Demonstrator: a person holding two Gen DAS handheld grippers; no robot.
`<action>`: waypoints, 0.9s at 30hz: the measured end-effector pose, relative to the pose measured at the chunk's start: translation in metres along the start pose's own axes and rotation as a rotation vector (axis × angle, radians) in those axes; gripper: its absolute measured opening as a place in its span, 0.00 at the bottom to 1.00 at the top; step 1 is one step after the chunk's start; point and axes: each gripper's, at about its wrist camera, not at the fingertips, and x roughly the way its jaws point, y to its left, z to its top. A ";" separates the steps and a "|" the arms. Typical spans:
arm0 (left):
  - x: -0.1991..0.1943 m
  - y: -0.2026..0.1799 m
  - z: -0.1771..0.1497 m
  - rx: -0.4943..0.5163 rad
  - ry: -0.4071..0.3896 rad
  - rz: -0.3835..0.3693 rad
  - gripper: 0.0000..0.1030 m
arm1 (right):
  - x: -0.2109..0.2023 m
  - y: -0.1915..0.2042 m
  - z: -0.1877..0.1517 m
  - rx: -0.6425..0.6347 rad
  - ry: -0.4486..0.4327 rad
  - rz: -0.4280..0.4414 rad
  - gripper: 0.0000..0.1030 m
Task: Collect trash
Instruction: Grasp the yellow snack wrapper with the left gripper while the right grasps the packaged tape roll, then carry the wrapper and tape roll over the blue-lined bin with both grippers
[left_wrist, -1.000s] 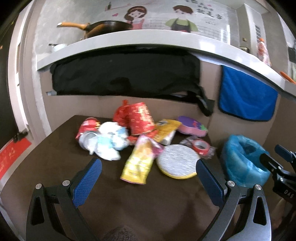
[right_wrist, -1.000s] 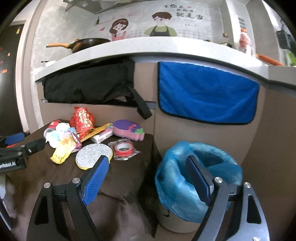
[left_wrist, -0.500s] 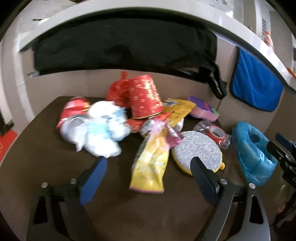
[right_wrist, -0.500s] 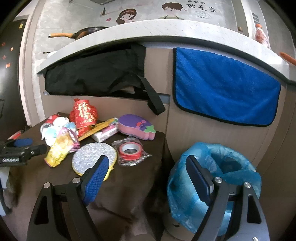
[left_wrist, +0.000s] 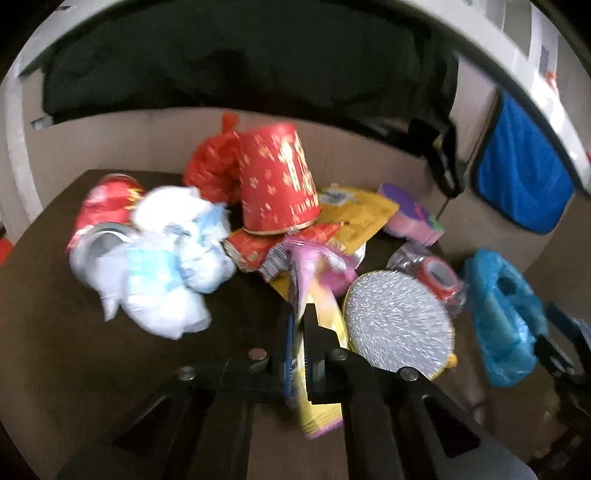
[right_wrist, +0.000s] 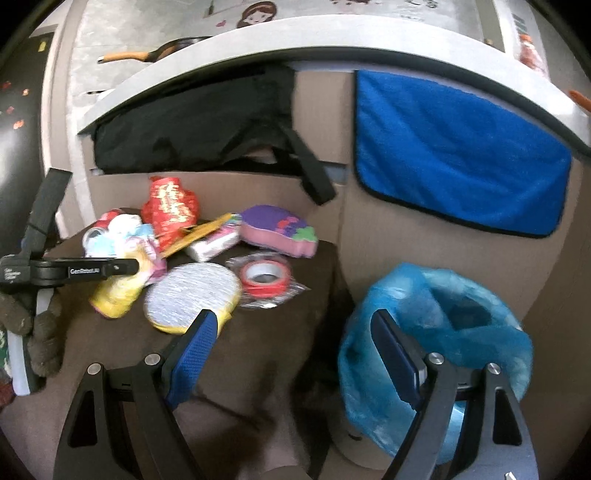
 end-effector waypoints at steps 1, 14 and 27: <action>-0.009 0.003 -0.001 -0.009 -0.019 0.000 0.05 | 0.004 0.002 0.003 -0.007 0.003 0.006 0.80; -0.061 0.026 -0.018 -0.080 -0.113 0.018 0.05 | 0.129 0.002 0.038 -0.038 0.200 0.000 0.75; -0.066 0.011 -0.020 -0.083 -0.122 0.007 0.05 | 0.138 0.004 0.040 -0.031 0.254 0.115 0.51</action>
